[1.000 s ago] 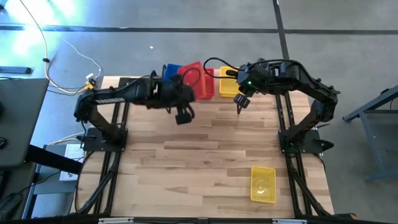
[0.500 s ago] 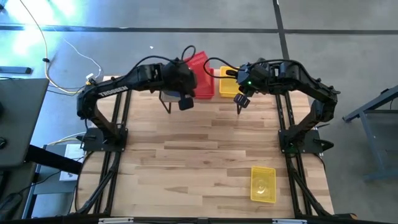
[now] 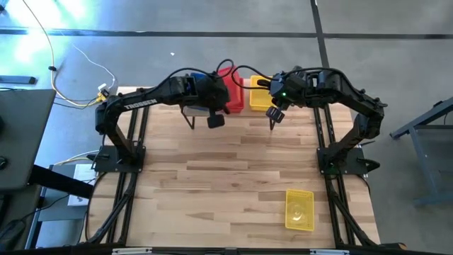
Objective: Stack baskets on shelf by color
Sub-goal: Stack the red bin on top of the red bin on the shelf
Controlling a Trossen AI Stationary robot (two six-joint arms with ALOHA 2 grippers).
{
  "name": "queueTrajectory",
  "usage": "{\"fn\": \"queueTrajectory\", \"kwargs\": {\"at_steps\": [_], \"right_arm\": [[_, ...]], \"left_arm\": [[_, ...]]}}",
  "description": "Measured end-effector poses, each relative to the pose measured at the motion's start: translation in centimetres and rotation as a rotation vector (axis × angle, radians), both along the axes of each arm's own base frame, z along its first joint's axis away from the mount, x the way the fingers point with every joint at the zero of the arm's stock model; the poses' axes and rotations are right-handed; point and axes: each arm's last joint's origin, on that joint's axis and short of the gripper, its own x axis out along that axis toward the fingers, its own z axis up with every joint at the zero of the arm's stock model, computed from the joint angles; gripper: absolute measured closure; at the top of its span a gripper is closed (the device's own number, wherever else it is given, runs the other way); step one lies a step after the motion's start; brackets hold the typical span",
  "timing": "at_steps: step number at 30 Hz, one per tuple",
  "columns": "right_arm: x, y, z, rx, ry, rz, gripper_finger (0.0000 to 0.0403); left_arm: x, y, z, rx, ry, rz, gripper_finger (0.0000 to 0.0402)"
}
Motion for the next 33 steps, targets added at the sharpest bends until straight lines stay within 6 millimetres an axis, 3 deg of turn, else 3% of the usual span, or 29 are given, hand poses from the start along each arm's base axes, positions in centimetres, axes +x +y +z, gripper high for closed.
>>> {"fn": "queueTrajectory", "kwargs": {"at_steps": [6,16,24,33], "right_arm": [[0.0,0.0,0.0,0.001,0.000,0.000,0.0308],[0.0,0.0,0.0,0.014,-0.001,0.008,0.0308],[0.0,0.0,0.0,0.015,-0.001,0.009,0.0308],[0.0,0.0,0.0,0.014,0.000,0.010,0.0308]], "left_arm": [[-0.1,0.0,-0.1,-0.019,0.005,0.008,0.0401],[1.4,0.6,-2.3,-0.026,0.077,-0.016,0.0401],[1.4,0.6,-2.3,-0.018,0.082,-0.020,0.0400],[1.3,0.8,-2.3,0.062,0.128,-0.005,0.0372]]}}
